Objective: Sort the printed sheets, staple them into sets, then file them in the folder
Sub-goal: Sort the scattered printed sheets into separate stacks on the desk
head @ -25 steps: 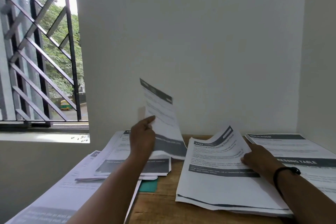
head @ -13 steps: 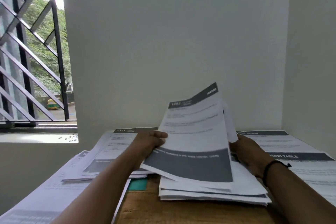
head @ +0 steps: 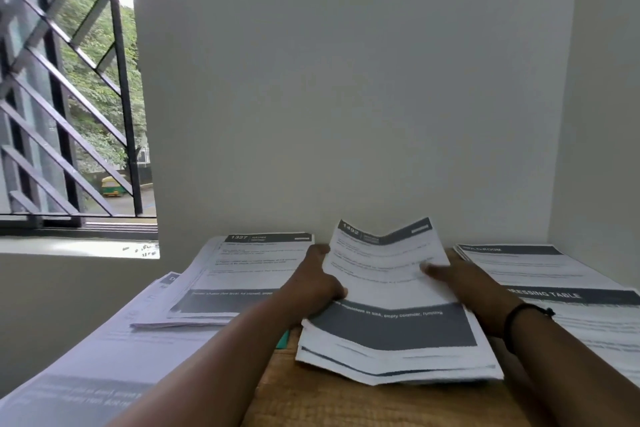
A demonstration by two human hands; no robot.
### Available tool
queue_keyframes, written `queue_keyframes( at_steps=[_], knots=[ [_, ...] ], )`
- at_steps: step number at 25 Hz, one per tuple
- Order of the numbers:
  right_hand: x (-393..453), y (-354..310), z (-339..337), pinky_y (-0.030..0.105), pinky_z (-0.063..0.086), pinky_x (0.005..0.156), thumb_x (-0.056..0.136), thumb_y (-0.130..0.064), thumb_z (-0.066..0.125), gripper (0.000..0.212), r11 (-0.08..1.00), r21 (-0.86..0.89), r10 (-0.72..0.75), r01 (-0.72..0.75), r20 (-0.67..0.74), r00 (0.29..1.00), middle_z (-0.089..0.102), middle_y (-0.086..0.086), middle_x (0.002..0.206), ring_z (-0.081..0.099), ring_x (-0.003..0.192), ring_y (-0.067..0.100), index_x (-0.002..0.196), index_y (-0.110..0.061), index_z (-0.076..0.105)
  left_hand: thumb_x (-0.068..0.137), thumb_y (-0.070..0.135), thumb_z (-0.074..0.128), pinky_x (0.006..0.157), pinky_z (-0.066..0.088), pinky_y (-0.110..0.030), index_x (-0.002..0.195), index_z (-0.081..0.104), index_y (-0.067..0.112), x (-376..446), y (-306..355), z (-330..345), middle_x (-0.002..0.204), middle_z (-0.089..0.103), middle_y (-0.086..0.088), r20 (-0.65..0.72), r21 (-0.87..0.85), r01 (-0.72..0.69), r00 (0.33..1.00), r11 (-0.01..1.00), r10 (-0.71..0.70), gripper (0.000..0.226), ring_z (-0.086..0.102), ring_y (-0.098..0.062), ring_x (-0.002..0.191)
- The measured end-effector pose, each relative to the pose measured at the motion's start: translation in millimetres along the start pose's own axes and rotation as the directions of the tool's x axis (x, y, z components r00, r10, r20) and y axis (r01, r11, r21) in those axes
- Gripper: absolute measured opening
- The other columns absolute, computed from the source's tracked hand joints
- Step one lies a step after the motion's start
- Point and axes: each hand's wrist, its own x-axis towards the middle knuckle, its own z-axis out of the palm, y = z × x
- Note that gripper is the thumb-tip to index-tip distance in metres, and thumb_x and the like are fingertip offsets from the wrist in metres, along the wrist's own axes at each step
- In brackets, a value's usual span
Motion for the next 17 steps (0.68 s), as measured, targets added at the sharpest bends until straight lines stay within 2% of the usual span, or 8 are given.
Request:
queue_keyframes(
  at_steps=[1,3,4,6,8,11,14,17],
  knots=[
    [2.2,6.4,1.0,0.024,0.052,0.082,0.088,-0.014,0.066,0.026,0.993,-0.118,-0.013,0.015,0.014,1.0,0.072,0.01,0.102,0.068,0.089,0.028,0.111,-0.001,0.065,0.081,0.008,0.072,0.096,0.049,-0.035,0.135,0.038,0.017,1.2,-0.7,-2.3,0.13,0.055,-0.008,-0.02,0.042,-0.013,1.0,0.999,0.014,0.064,0.056,-0.022,0.111],
    [10.7,18.1,2.0,0.027,0.049,0.082,0.086,-0.001,0.065,0.029,0.959,-0.281,-0.031,0.028,-0.008,0.999,0.07,0.01,0.109,0.066,0.094,0.026,0.114,-0.002,0.066,0.085,0.032,0.069,0.095,0.047,-0.035,0.13,0.048,0.018,7.0,-5.1,-15.4,0.132,0.053,-0.01,-0.167,0.283,-0.01,0.984,0.959,0.06,0.052,0.054,-0.025,0.115],
    [13.2,20.4,2.3,0.029,0.048,0.084,0.084,-0.002,0.066,0.032,0.945,-0.327,-0.029,0.022,-0.017,0.999,0.069,0.01,0.112,0.065,0.096,0.026,0.115,-0.003,0.066,0.087,0.044,0.064,0.098,0.045,-0.037,0.131,0.049,0.019,10.2,-8.7,-25.7,0.137,0.049,-0.01,-0.266,0.431,0.055,0.961,0.901,0.069,0.053,0.05,-0.027,0.12],
    [18.6,23.3,3.0,0.034,0.048,0.09,0.08,-0.009,0.071,0.034,0.919,-0.394,-0.016,0.005,-0.025,1.0,0.069,0.008,0.113,0.064,0.097,0.026,0.114,-0.007,0.068,0.088,0.052,0.056,0.103,0.04,-0.042,0.137,0.045,0.019,12.1,-17.1,-52.6,0.144,0.04,-0.011,-0.46,0.603,0.294,0.888,0.741,0.022,0.06,0.04,-0.032,0.129],
    [25.5,28.9,1.2,0.037,0.048,0.093,0.078,-0.017,0.072,0.033,0.89,-0.457,0.001,-0.015,-0.031,1.0,0.068,0.006,0.113,0.063,0.097,0.028,0.109,-0.009,0.068,0.087,0.047,0.057,0.101,0.038,-0.043,0.137,0.042,0.017,7.5,-26.7,-78.9,0.143,0.038,-0.015,-0.602,0.588,0.525,0.792,0.616,-0.101,0.06,0.037,-0.035,0.129],
    [23.9,28.8,0.8,0.038,0.048,0.094,0.076,-0.019,0.072,0.038,0.885,-0.466,-0.013,-0.005,-0.036,0.999,0.068,0.006,0.116,0.064,0.098,0.027,0.113,-0.011,0.068,0.083,0.04,0.059,0.106,0.035,-0.048,0.14,0.039,0.012,6.0,-43.2,-99.0,0.145,0.036,-0.02,-0.671,0.458,0.69,0.682,0.56,-0.291,0.066,0.034,-0.04,0.131],
    [18.8,23.4,2.8,0.035,0.047,0.094,0.081,-0.01,0.071,0.038,0.885,-0.465,-0.015,-0.004,-0.038,0.999,0.067,0.008,0.119,0.063,0.102,0.028,0.119,-0.008,0.066,0.082,0.043,0.059,0.108,0.031,-0.049,0.145,0.032,0.01,8.2,-52.5,-101.3,0.146,0.037,-0.021,-0.666,0.413,0.738,0.644,0.534,-0.375,0.076,0.034,-0.04,0.132],
    [13.6,17.2,4.6,0.033,0.046,0.092,0.082,-0.01,0.07,0.04,0.879,-0.478,-0.023,0.002,-0.037,0.999,0.066,0.009,0.121,0.062,0.102,0.027,0.122,-0.008,0.064,0.081,0.046,0.062,0.101,0.035,-0.041,0.144,0.032,0.01,8.6,-54.1,-102.5,0.139,0.045,-0.019,-0.693,0.411,0.726,0.642,0.551,-0.328,0.078,0.04,-0.033,0.127]
  ],
)
